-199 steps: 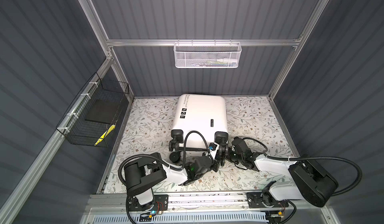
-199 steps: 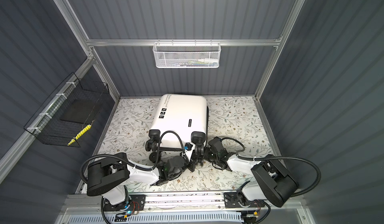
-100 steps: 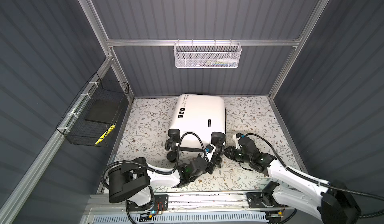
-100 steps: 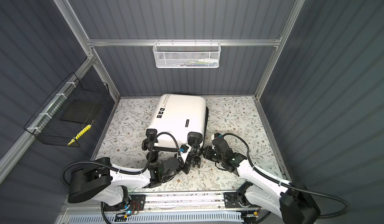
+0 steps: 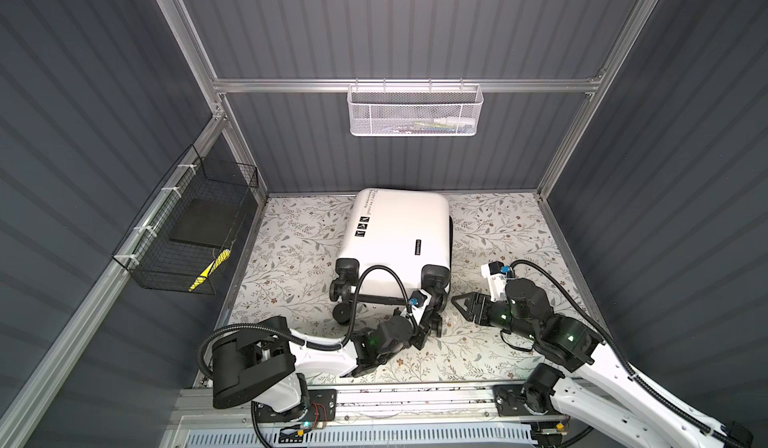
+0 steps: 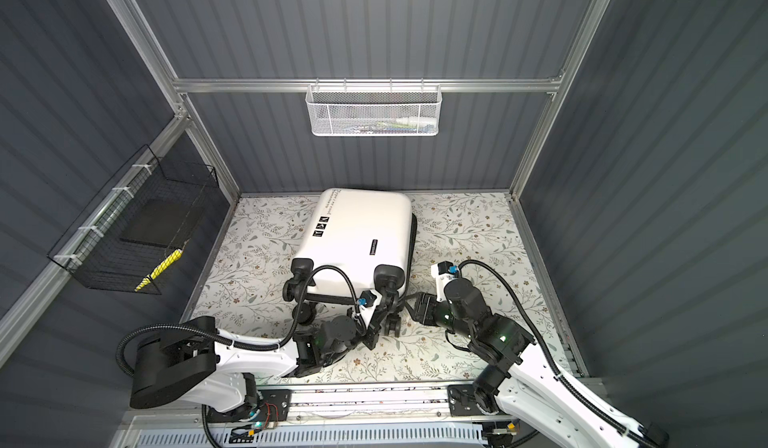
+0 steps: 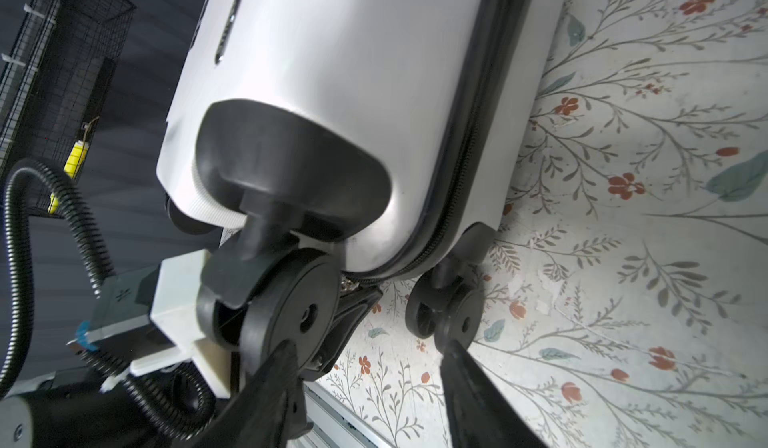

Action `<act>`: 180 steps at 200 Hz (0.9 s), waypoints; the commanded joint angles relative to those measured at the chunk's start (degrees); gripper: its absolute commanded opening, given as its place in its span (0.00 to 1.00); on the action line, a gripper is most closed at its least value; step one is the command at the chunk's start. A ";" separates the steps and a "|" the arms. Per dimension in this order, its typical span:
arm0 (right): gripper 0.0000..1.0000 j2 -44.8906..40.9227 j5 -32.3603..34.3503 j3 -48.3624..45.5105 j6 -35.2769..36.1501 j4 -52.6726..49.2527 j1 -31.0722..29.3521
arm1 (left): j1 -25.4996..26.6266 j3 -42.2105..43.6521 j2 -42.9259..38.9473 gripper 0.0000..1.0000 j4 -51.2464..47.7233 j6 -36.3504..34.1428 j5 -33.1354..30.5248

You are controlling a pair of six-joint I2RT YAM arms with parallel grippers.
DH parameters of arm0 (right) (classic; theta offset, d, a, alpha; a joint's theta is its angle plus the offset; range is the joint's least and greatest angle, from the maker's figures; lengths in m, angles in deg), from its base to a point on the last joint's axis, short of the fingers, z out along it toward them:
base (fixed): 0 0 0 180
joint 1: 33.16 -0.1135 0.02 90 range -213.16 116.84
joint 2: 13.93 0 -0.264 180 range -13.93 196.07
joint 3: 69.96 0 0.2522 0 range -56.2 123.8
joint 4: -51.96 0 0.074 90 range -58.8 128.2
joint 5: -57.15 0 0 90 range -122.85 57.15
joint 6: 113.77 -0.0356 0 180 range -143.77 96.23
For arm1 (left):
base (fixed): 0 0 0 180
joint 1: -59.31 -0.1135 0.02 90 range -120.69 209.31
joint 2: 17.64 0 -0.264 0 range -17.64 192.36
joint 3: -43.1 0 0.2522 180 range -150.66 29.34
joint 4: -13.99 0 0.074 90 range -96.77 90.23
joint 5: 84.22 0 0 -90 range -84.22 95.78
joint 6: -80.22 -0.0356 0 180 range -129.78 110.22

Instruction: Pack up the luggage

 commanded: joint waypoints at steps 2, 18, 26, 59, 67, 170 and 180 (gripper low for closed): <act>0.59 0.09 3.51 2.77 1.04 -3.34 -3.23 | 0.96 -0.27 -2.62 0.00 5.68 -1.86 -0.10; 0.59 1.21 4.31 3.63 1.08 -3.00 -4.67 | 0.95 -0.30 -2.47 0.00 5.76 -1.77 -0.20; 0.60 1.89 4.36 3.76 1.08 -2.56 -5.14 | 0.95 -0.30 -2.42 0.00 5.85 -1.81 -0.23; 0.59 4.57 4.77 4.29 1.07 -0.76 -7.19 | 0.94 -0.23 -2.28 0.00 5.98 -1.66 -0.12; 0.59 5.23 4.92 4.33 1.01 -0.28 -7.44 | 0.96 -0.23 -2.24 0.00 6.07 -1.69 -0.04; 0.53 9.52 7.57 5.53 1.08 1.42 -9.58 | 0.93 -0.24 -1.86 0.00 6.64 -1.68 0.31; 0.50 9.69 8.11 5.68 1.08 1.30 -9.58 | 0.96 -0.28 -1.96 0.00 6.73 -1.69 0.30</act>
